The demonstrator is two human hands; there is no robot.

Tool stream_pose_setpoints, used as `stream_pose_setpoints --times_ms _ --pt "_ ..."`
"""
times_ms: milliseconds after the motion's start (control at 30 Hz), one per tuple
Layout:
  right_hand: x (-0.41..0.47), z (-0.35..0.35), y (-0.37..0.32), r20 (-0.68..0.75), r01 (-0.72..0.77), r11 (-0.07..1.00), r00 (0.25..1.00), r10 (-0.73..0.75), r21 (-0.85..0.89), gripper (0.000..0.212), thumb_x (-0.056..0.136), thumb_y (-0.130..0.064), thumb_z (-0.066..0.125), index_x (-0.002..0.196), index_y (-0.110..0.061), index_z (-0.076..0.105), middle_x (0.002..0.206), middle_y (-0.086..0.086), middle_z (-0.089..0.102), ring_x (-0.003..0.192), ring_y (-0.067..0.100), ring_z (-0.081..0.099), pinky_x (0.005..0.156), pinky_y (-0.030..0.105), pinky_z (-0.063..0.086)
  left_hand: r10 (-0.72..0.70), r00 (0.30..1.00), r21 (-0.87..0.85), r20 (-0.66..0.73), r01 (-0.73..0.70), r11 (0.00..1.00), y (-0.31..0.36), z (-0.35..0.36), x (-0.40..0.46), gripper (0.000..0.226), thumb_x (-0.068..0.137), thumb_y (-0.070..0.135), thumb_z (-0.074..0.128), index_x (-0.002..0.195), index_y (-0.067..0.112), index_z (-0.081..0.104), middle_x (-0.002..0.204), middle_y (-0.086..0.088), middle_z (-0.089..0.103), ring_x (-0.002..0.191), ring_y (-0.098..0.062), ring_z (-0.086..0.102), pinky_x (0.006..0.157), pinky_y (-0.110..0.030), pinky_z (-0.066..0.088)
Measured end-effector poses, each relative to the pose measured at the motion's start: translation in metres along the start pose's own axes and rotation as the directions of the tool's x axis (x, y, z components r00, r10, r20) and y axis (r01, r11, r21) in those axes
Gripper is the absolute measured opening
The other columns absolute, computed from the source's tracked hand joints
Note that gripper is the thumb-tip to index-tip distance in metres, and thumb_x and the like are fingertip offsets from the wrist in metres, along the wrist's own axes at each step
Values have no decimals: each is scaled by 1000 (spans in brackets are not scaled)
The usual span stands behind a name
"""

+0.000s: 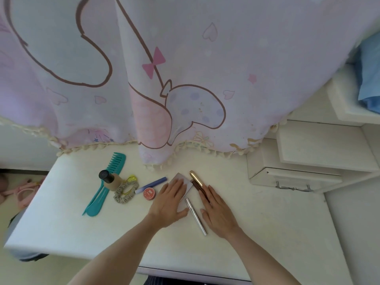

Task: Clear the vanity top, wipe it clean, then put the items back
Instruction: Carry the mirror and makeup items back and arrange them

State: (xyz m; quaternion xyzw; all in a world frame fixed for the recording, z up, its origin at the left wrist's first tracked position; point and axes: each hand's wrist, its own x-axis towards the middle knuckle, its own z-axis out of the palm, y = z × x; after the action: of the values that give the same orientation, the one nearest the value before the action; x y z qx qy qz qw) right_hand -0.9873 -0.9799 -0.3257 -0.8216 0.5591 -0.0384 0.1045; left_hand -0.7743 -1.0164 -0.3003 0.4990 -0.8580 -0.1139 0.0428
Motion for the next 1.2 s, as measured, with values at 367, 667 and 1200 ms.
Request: stream_pose_setpoints --times_ms 367,667,1200 --pt "-31 5 -11 -26 81 996 996 -82 -37 64 90 -52 40 147 -23 29 150 17 29 139 35 26 109 41 21 -192 953 4 236 197 980 25 10 -19 85 89 70 10 138 5 30 139 -16 46 132 -29 35 109 -38 12" --pt "-35 8 -9 31 68 997 997 -67 -46 71 88 -47 40 149 -15 20 150 19 29 139 32 25 110 39 21 -348 931 -46 115 354 934 45 19 6 76 96 52 2 132 3 48 131 -18 55 119 -32 54 89 -49 47" --pt "17 -9 -50 42 -48 999 998 48 1 53 87 -41 34 132 -15 45 133 17 54 119 31 55 95 44 47 -164 971 80 176 152 985 9 -3 -24 55 74 31 35 114 9 67 121 -10 63 109 -26 62 80 -42 53"
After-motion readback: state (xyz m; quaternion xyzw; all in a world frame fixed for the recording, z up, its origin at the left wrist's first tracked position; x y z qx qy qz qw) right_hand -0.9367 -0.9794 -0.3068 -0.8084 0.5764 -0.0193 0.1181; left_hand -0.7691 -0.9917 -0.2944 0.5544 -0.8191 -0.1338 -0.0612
